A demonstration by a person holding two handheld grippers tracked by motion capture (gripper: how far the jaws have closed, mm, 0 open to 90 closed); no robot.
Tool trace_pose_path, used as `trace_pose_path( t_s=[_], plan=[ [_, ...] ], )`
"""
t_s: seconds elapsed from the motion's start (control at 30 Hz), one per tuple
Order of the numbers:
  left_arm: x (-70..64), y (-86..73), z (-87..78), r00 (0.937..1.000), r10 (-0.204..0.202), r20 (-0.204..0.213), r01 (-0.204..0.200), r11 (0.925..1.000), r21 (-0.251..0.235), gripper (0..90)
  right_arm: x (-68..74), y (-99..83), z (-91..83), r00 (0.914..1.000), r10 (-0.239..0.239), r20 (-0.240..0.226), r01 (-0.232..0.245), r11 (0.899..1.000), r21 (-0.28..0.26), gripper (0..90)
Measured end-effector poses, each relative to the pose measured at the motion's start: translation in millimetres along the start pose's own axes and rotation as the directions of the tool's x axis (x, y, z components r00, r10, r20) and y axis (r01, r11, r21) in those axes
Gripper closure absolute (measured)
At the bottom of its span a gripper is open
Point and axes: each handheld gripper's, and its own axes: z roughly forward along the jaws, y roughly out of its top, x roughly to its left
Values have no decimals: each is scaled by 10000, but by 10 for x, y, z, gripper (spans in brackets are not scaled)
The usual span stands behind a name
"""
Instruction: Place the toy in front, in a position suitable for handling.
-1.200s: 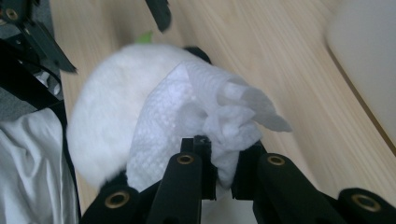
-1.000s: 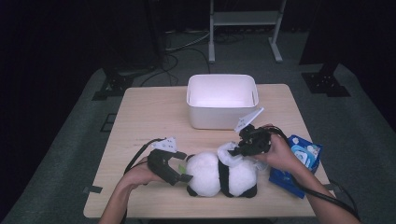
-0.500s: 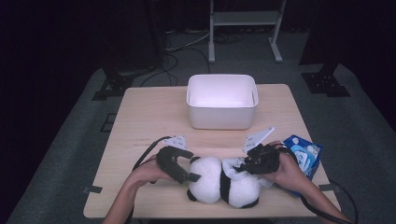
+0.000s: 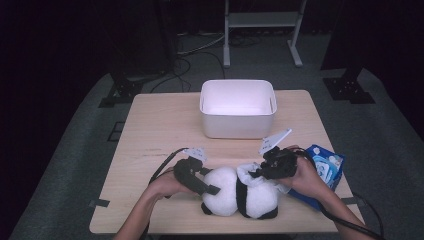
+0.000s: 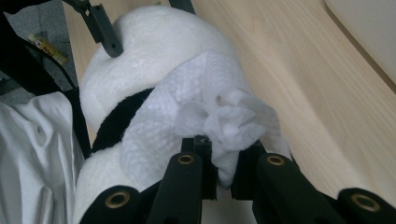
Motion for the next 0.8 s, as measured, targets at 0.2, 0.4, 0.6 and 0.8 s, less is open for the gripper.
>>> trace_pose_path(
  t_s=[0.2,0.4,0.6,0.8],
  plan=[
    [-2,-28,-29,9987,214,-456,-236,9985,-502,376,-6,41,-14,9998,-51,189,50,10000,43,829],
    [48,33,-65,9905,354,-1325,-431,9975,-556,402,-133,110,7,9991,291,300,-287,9995,-153,830],
    [222,64,-153,9744,425,-2210,-555,9971,-528,404,-333,335,94,9975,469,534,-448,9982,-394,830],
    [320,7,-232,9684,346,-2471,-517,9967,-628,394,-433,553,211,9978,411,521,-405,9991,-125,830]
  ],
)
